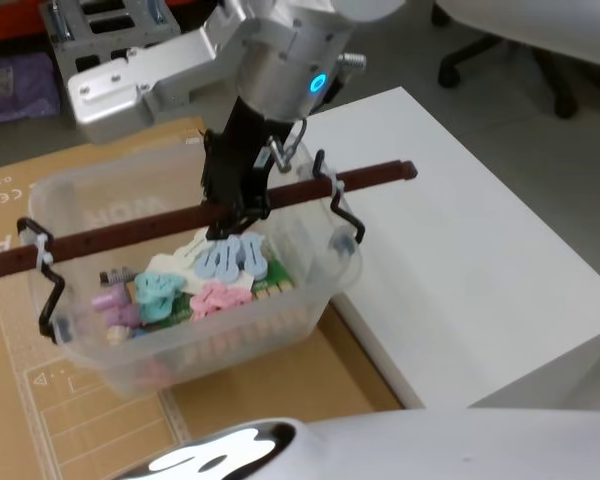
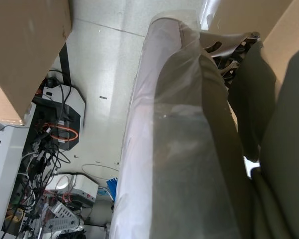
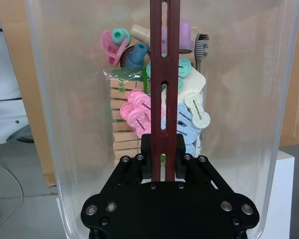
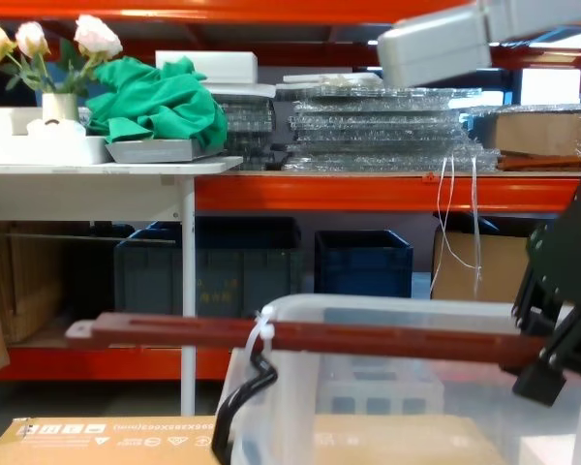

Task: Use one hand to grasp the basket and place it at the designated location.

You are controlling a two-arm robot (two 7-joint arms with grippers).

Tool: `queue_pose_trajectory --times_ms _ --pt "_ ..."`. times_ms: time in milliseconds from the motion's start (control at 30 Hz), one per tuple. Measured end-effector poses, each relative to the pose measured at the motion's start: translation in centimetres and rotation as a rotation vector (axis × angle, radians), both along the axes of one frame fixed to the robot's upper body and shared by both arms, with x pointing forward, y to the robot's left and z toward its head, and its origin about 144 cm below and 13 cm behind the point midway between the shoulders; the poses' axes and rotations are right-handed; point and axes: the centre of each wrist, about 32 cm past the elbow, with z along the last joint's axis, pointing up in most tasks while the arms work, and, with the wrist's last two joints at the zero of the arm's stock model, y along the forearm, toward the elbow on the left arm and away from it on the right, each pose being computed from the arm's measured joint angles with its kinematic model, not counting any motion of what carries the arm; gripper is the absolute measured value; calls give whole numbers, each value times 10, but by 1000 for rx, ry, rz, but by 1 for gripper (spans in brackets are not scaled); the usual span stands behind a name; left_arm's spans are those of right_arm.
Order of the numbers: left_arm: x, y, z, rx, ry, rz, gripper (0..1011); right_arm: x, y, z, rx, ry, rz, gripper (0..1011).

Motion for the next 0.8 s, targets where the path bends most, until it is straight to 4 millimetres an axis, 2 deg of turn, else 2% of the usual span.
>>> queue_pose_trajectory --times_ms 433,800 --pt "0 0 0 0 0 0 0 -10 13 -25 5 22 0 238" --pt "0 0 0 0 0 0 0 -15 23 -38 -1 11 9 239"
